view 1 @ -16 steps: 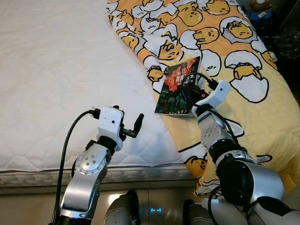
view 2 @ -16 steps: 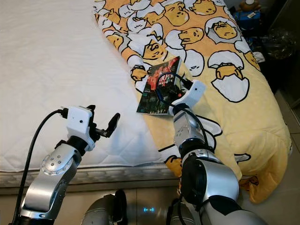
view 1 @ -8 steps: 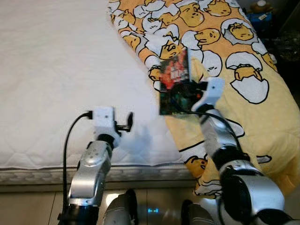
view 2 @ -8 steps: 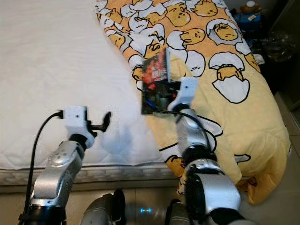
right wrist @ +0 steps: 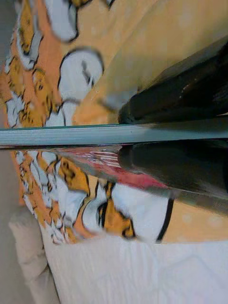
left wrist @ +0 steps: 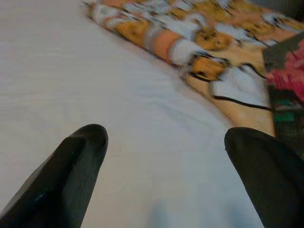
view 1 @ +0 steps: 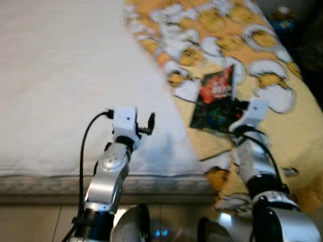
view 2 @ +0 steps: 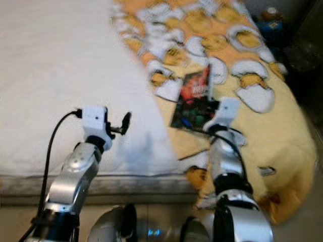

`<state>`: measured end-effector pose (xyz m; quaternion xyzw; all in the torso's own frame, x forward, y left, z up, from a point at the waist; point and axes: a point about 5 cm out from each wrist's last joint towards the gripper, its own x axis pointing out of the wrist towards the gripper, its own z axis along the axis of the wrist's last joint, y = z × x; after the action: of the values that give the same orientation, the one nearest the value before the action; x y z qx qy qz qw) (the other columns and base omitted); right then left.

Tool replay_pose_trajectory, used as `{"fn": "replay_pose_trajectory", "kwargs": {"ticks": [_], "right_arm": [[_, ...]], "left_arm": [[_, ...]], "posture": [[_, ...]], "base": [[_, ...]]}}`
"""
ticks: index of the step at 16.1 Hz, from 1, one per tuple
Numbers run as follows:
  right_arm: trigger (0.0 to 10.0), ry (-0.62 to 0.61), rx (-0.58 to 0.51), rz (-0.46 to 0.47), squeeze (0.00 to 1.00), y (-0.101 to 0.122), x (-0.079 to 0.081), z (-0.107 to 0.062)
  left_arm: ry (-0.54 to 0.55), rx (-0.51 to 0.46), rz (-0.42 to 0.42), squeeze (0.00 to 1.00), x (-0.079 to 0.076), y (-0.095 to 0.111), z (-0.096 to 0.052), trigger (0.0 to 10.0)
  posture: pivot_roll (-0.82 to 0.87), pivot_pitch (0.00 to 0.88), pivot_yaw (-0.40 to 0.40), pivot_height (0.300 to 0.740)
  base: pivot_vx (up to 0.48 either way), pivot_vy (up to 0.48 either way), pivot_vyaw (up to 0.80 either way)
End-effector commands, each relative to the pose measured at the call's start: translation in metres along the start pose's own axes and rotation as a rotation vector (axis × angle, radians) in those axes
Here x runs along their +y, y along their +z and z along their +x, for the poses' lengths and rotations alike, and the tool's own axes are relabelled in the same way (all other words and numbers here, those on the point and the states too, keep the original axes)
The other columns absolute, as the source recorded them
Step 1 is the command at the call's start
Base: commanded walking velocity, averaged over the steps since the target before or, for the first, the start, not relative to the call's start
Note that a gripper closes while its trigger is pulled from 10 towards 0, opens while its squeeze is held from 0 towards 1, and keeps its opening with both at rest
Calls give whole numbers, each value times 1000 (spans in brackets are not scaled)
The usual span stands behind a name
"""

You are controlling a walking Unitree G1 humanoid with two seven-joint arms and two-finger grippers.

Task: Clean up the room

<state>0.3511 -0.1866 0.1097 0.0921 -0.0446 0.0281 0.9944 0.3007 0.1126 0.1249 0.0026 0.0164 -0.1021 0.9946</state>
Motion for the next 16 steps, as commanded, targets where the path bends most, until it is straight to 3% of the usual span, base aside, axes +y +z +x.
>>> {"fn": "replay_pose_trajectory", "kwargs": {"ticks": [1, 8, 12, 16], "right_arm": [[0, 19, -33, 3, 0, 8, 7, 3], [0, 28, -49, -11, 0, 18, 9, 9], [0, 30, -50, -12, 0, 20, 11, 11], [0, 25, -54, -16, 0, 22, 10, 13]], "left_arm": [[18, -4, 8, 0, 3, -3, -1, 10000], [4, -31, 42, 0, -1, -2, 2, 10000], [-27, -52, 89, 0, -4, 1, 3, 10000], [-36, -42, 104, 0, -6, -2, 3, 10000]], "posture": [[47, 125, 11, 740], [51, 114, -5, 740], [54, 112, -5, 740], [56, 107, -5, 740]], "base": [[0, 472, 600], [0, 463, 571], [291, 381, 539], [444, 0, 517]]}}
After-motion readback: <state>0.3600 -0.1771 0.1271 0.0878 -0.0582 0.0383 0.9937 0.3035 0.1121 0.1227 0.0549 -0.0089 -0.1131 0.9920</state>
